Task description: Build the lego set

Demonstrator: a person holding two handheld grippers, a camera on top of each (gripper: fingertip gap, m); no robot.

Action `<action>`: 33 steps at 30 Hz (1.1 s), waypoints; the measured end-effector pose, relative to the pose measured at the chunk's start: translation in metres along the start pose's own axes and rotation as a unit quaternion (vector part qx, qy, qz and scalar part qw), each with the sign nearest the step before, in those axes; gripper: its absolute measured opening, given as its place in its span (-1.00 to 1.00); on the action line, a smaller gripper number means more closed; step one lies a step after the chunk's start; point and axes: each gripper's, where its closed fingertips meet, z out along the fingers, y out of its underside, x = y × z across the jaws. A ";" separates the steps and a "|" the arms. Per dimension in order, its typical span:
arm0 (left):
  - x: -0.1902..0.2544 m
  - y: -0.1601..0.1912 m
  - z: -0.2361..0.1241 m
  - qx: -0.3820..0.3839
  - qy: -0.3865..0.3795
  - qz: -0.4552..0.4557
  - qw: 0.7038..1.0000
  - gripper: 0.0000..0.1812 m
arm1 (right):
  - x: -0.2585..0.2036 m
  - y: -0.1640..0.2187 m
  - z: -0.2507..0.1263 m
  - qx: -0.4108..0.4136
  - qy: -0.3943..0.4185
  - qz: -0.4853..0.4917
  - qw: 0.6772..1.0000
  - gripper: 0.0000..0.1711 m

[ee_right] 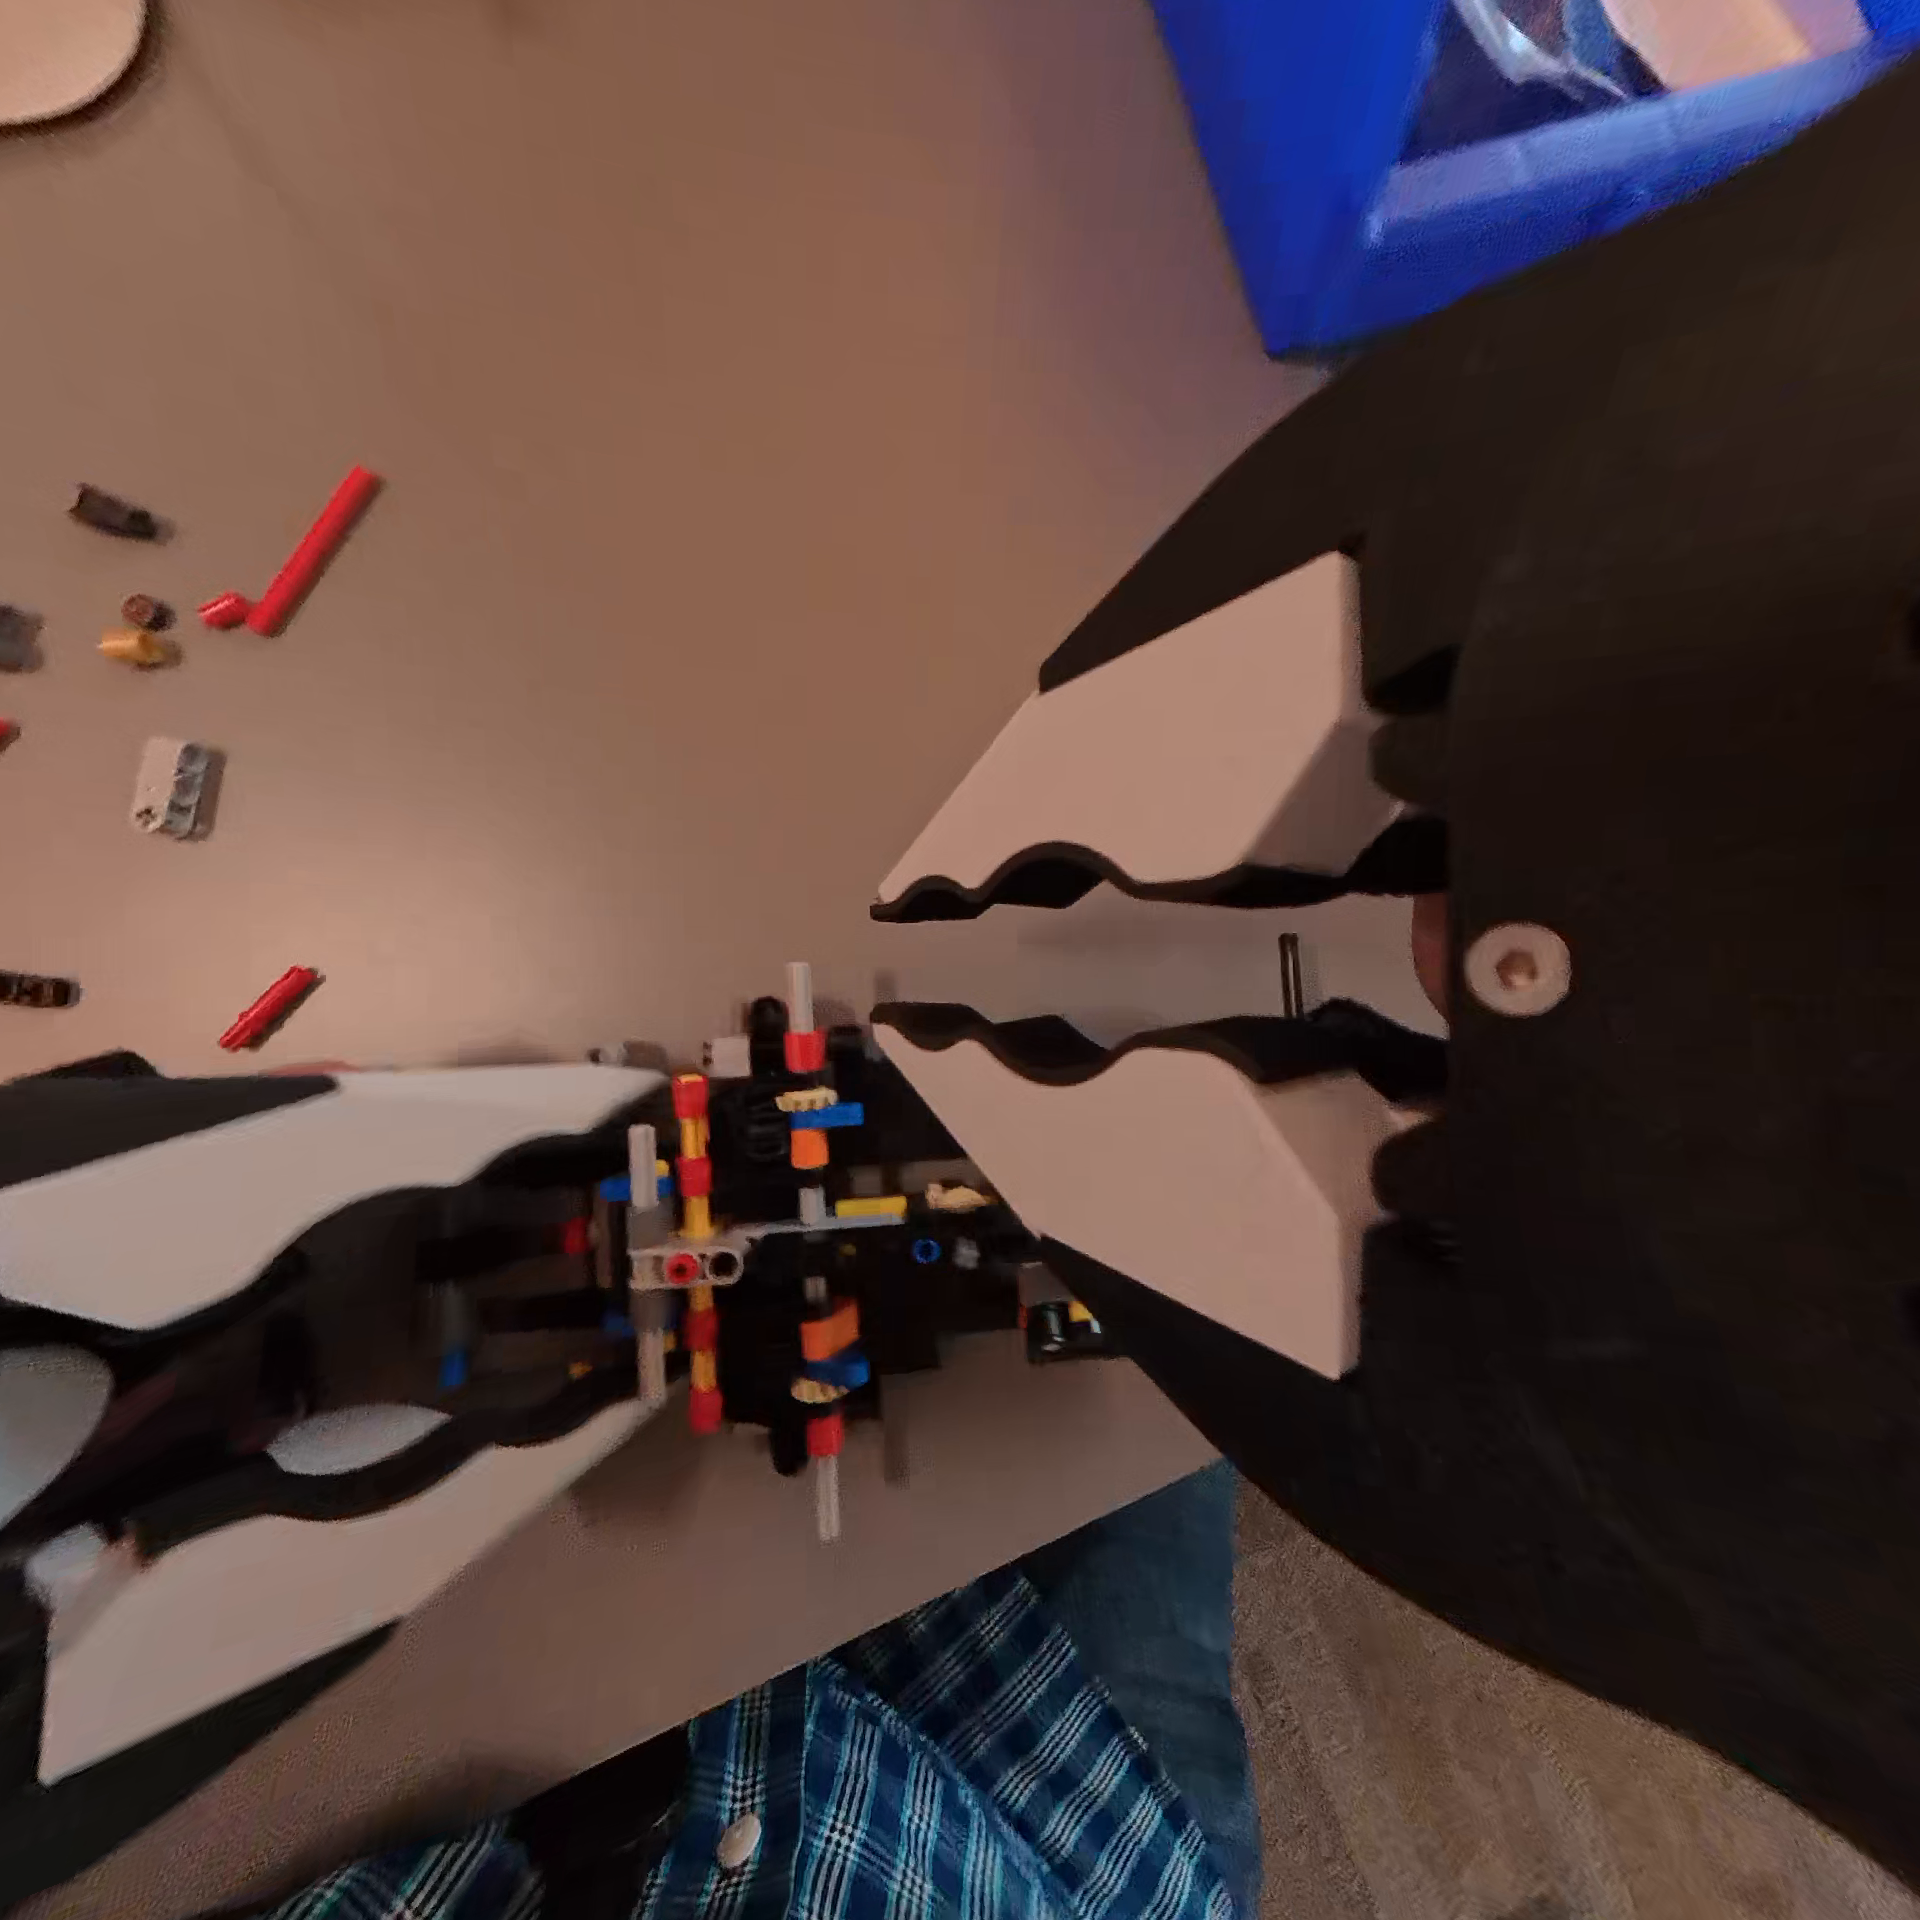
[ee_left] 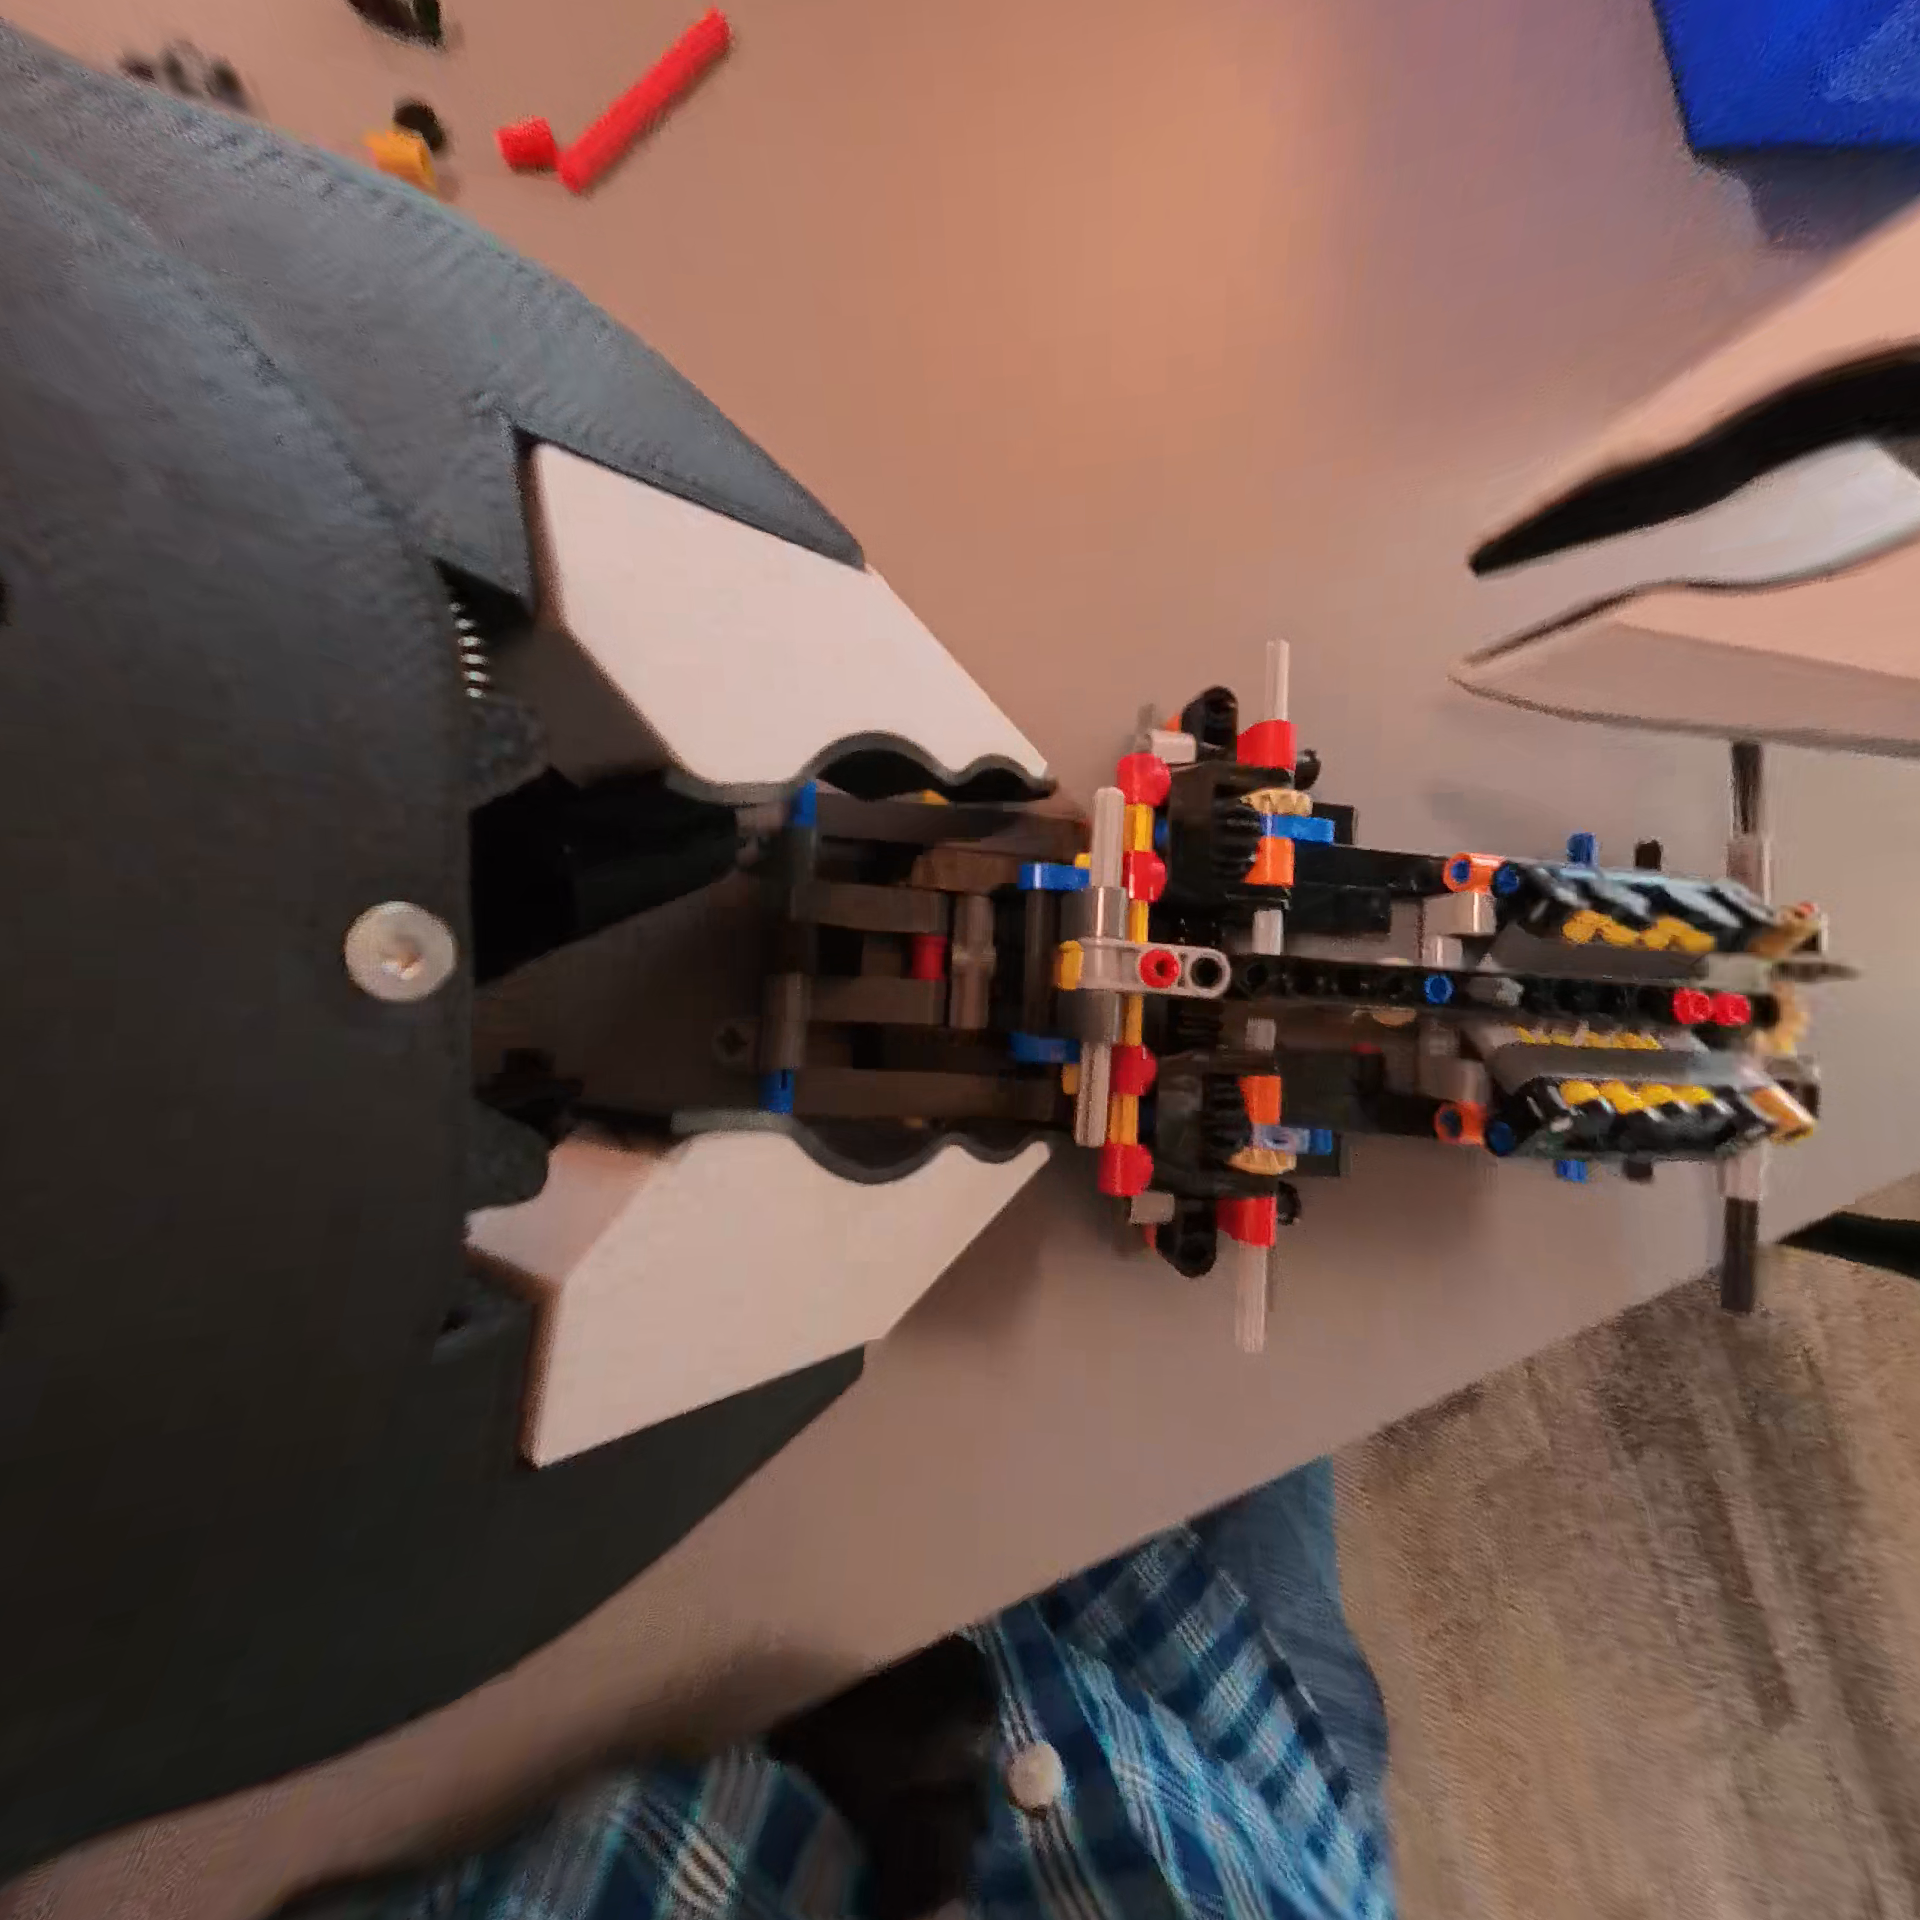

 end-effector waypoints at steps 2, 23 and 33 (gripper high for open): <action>-0.006 0.006 -0.005 -0.019 0.007 0.019 1.000 -0.23 | 0.002 0.011 -0.004 0.003 0.014 0.027 1.000 -0.87; -0.088 0.046 -0.050 -0.095 -0.127 0.043 0.986 -0.40 | -0.024 0.040 0.025 0.045 0.084 0.241 0.966 -1.00; -0.067 0.036 -0.103 -0.013 -0.147 -0.069 0.987 -0.36 | -0.051 0.012 0.035 0.090 0.102 0.275 0.952 -1.00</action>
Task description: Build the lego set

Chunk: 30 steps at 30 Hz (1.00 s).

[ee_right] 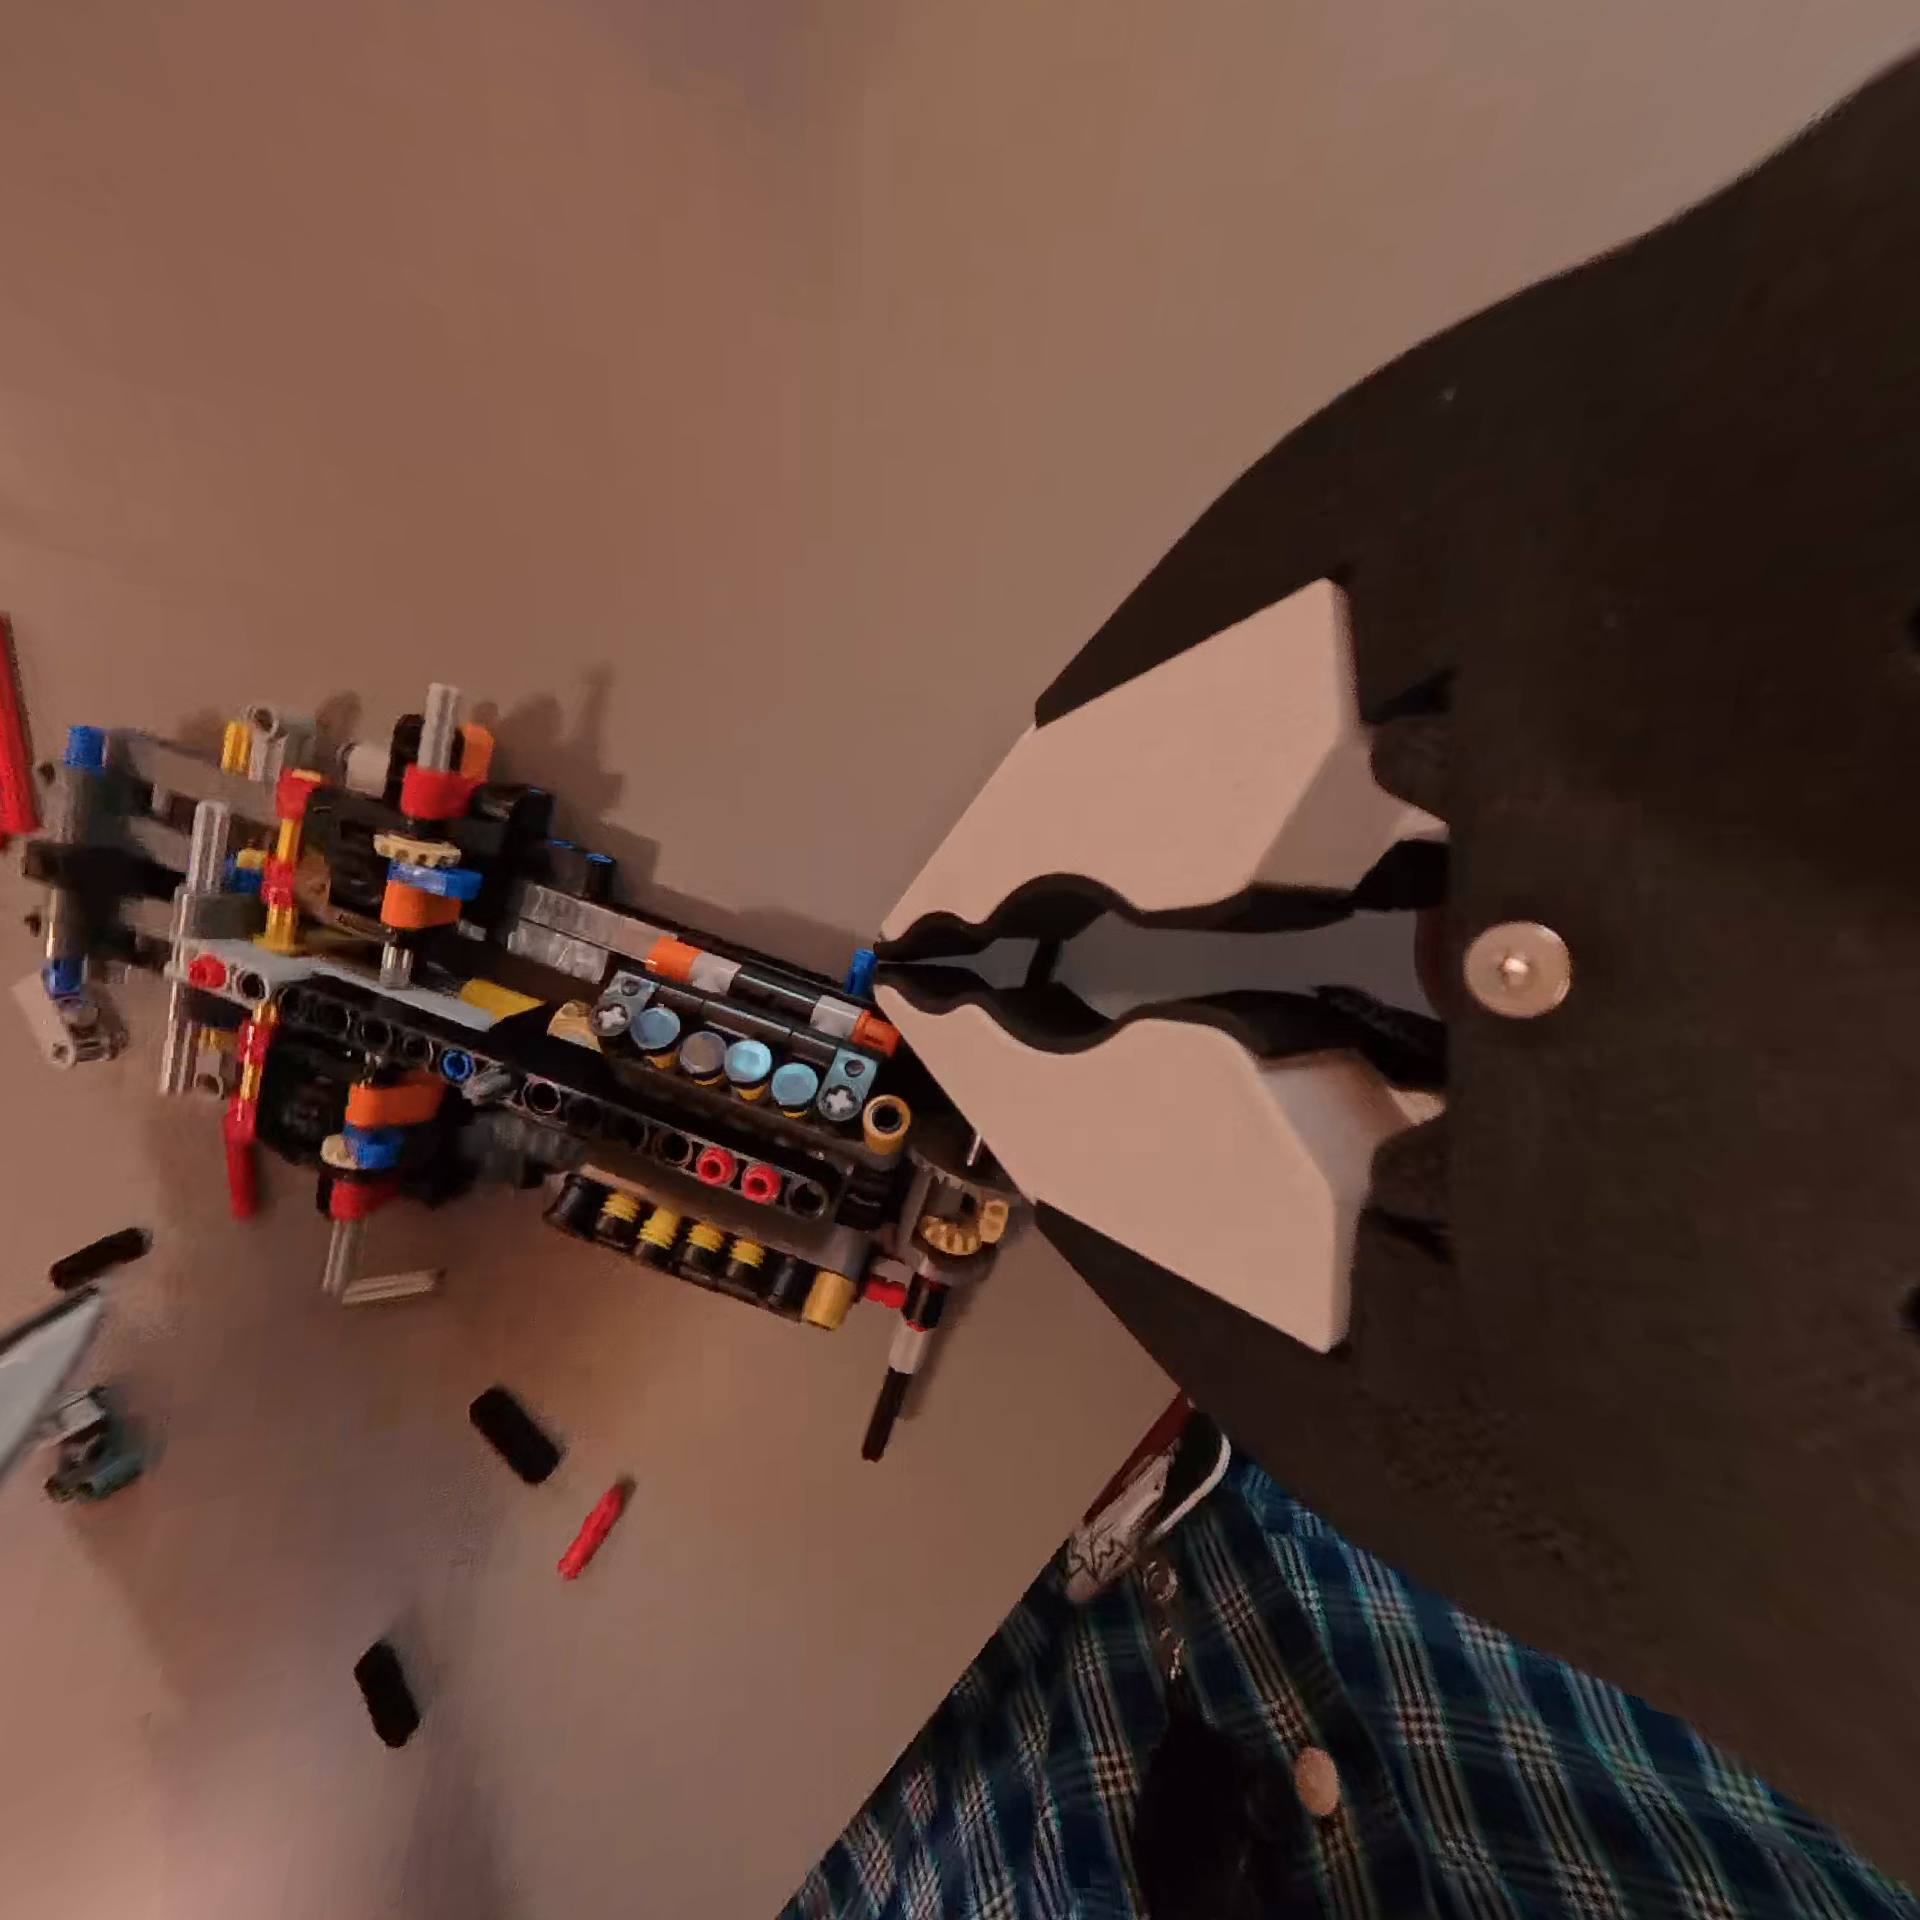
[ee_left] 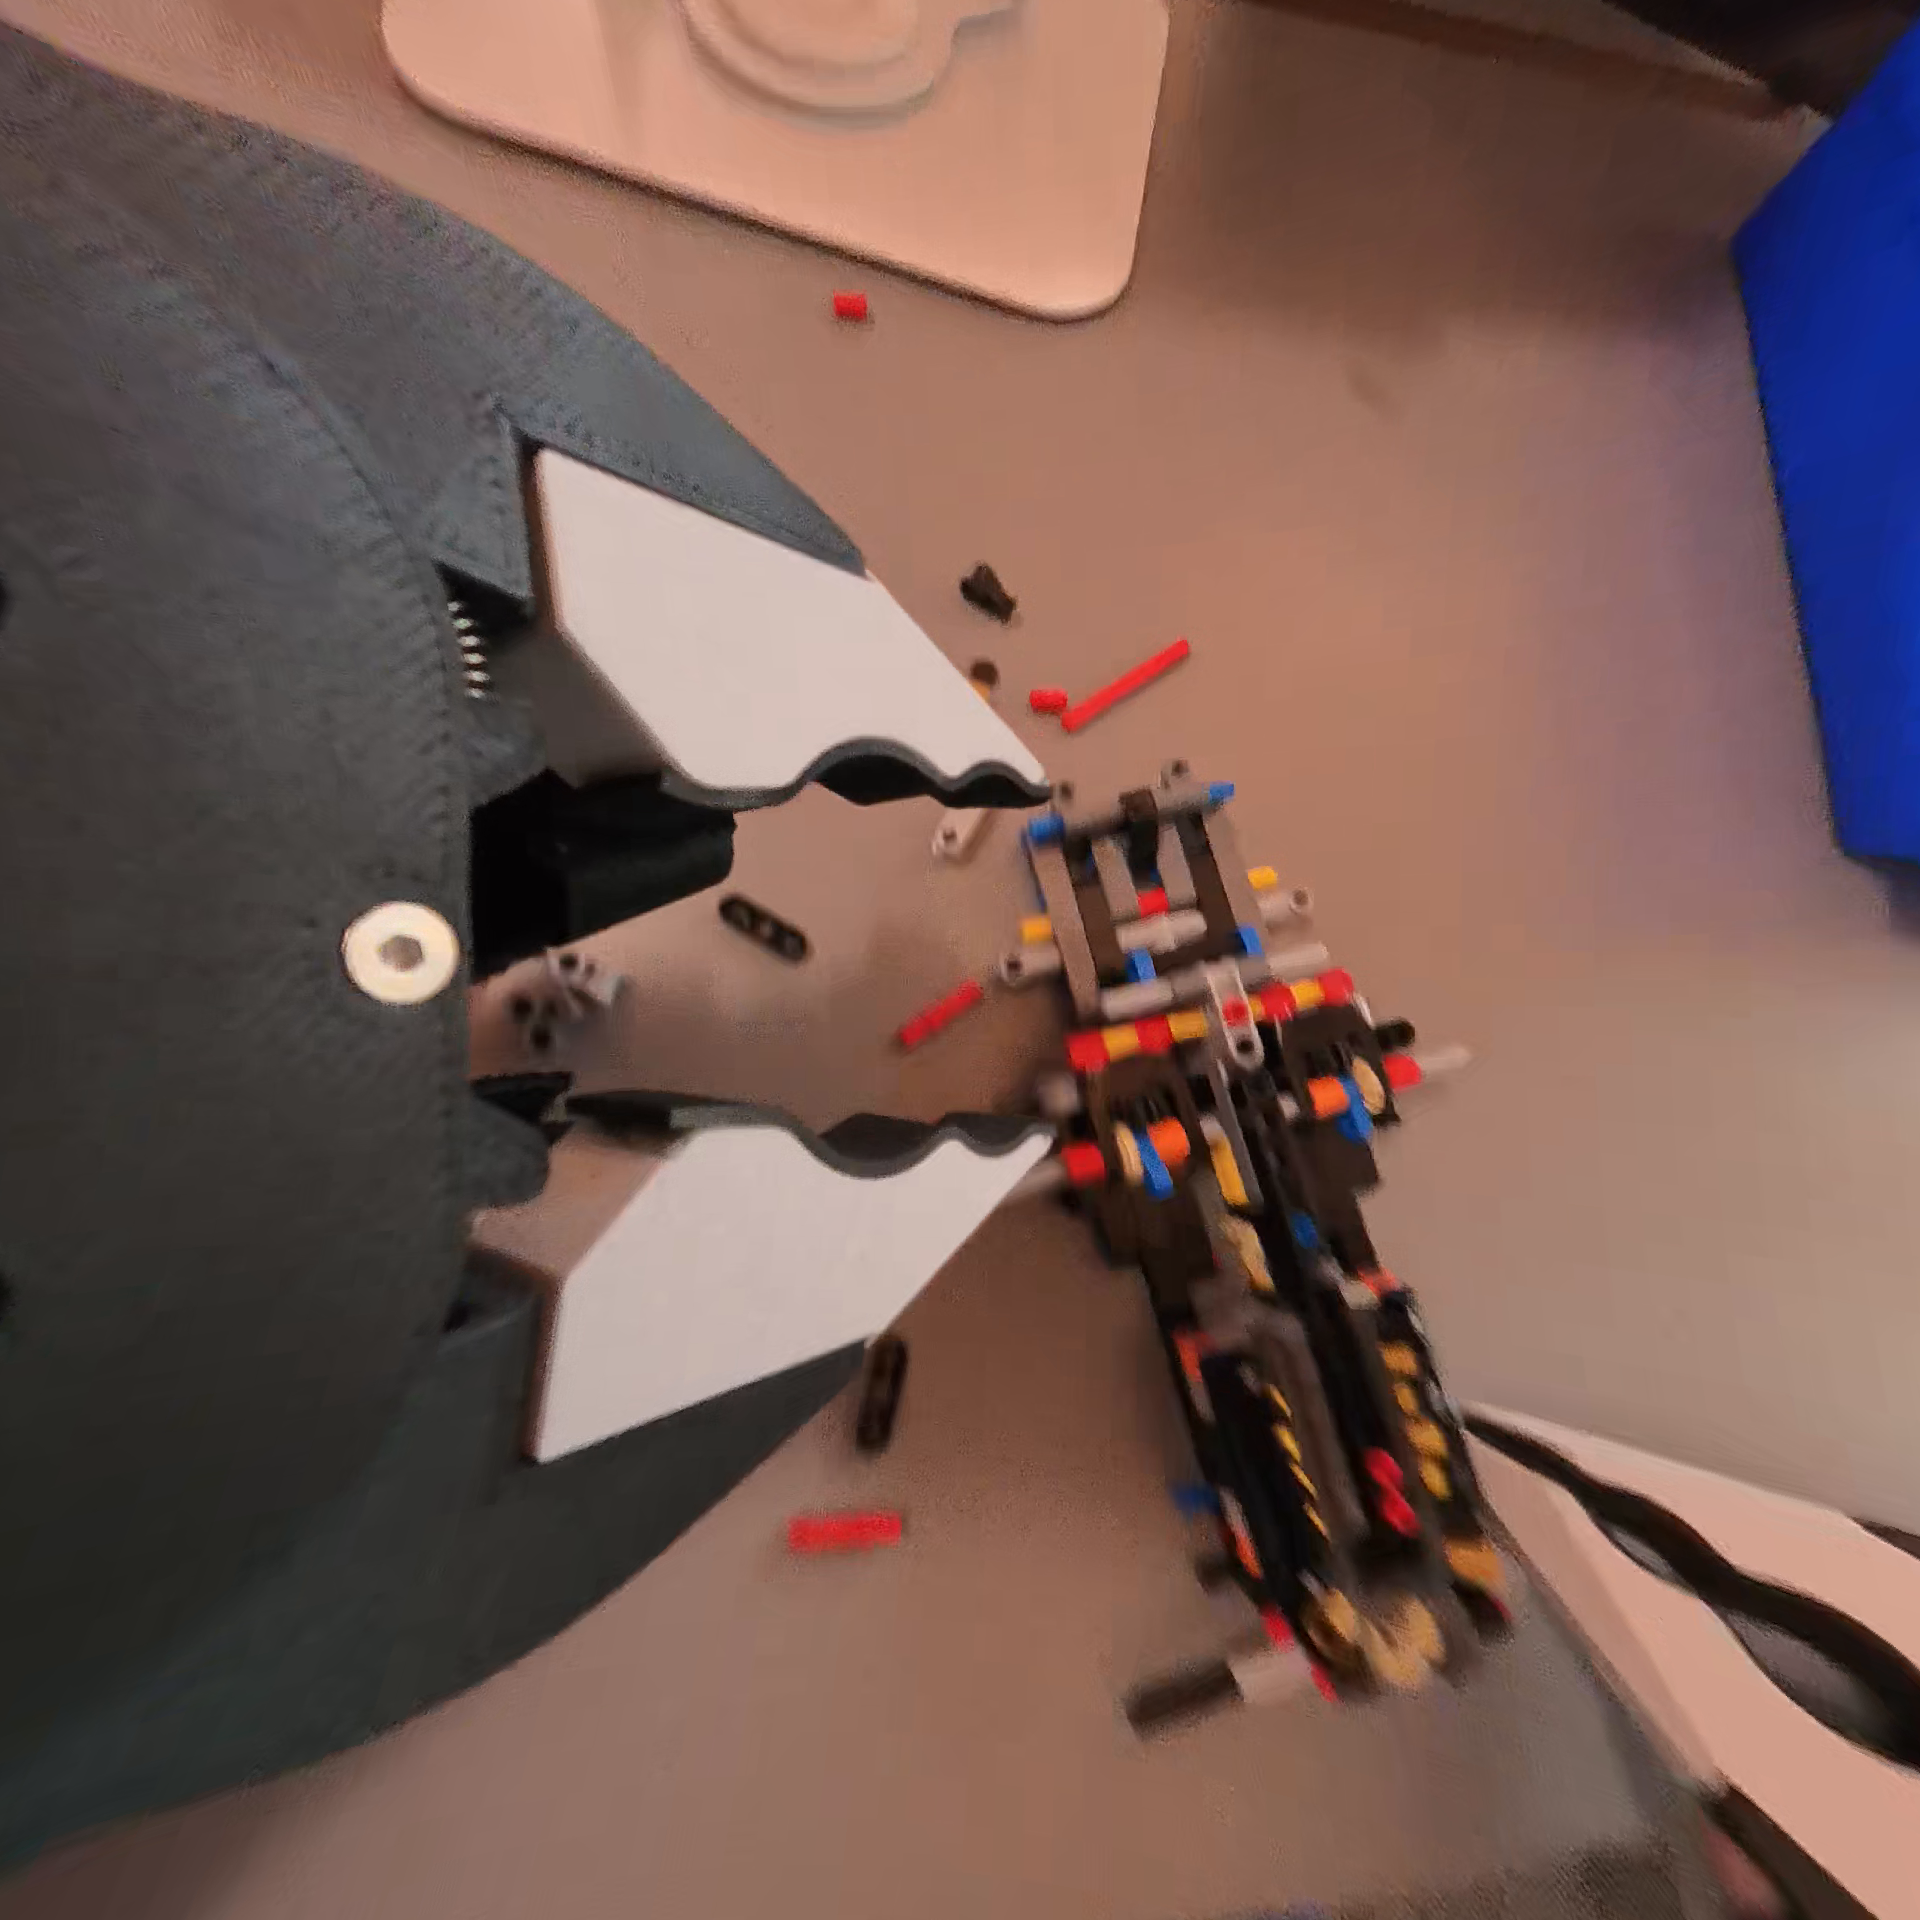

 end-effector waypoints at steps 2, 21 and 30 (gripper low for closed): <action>0.016 -0.001 0.003 0.005 -0.003 -0.009 1.000 -0.36 | -0.008 0.000 0.003 0.003 -0.004 0.006 1.000 -1.00; 0.014 0.008 0.040 0.007 -0.011 0.036 0.999 -0.51 | -0.028 -0.009 0.014 0.032 -0.029 -0.010 0.999 -1.00; 0.014 0.006 0.039 0.022 0.021 -0.006 1.000 -0.53 | -0.029 -0.008 0.016 0.033 -0.026 -0.019 0.999 -1.00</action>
